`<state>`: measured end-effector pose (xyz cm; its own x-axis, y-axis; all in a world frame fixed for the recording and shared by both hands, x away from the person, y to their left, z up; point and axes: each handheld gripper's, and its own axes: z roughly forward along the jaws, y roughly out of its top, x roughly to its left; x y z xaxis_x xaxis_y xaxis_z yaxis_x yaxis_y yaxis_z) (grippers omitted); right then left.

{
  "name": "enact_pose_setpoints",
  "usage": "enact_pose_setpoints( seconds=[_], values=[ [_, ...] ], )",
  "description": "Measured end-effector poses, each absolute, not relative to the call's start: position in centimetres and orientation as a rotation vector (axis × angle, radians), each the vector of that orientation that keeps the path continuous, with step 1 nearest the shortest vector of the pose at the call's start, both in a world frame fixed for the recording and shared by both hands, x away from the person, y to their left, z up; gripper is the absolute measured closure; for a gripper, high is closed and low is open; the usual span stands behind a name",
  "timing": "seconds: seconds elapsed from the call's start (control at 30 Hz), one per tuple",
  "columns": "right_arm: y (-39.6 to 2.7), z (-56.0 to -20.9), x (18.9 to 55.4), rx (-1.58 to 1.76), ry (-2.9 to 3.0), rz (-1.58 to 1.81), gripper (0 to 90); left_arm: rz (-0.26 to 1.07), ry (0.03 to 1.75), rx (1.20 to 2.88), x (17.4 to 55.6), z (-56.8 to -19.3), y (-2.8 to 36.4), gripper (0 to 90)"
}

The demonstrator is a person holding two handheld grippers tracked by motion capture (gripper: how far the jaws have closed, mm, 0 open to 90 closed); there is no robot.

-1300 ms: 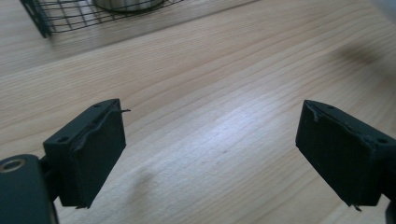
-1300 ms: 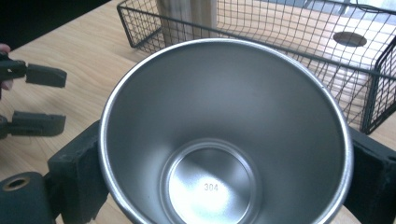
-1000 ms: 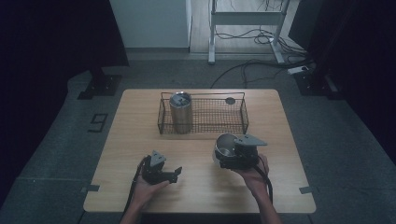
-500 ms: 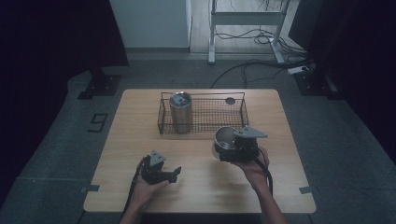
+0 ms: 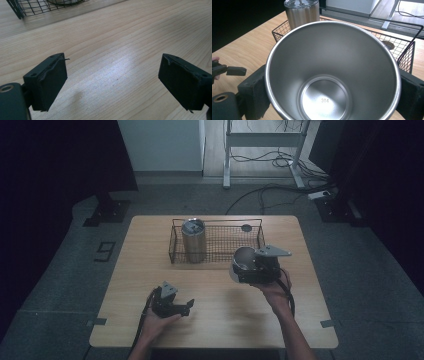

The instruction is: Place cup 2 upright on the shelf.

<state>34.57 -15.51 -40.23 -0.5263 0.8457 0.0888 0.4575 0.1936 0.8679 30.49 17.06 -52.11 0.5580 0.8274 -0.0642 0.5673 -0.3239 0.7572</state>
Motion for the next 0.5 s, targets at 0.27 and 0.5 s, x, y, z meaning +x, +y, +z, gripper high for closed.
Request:
enact_pose_setpoints(
  seconds=[0.27, 0.5],
  values=[
    [-15.8, -39.7, 35.5, 1.208, 2.066, 1.276, 6.6, 0.434, 1.133, 2.028, 30.5, -52.2, 17.1, 8.5],
    [-16.1, -39.3, 36.2, 1.206, 2.061, 1.26, 6.6, 0.432, 1.129, 2.039, 30.5, -52.3, 17.0, 8.5]
  ],
)
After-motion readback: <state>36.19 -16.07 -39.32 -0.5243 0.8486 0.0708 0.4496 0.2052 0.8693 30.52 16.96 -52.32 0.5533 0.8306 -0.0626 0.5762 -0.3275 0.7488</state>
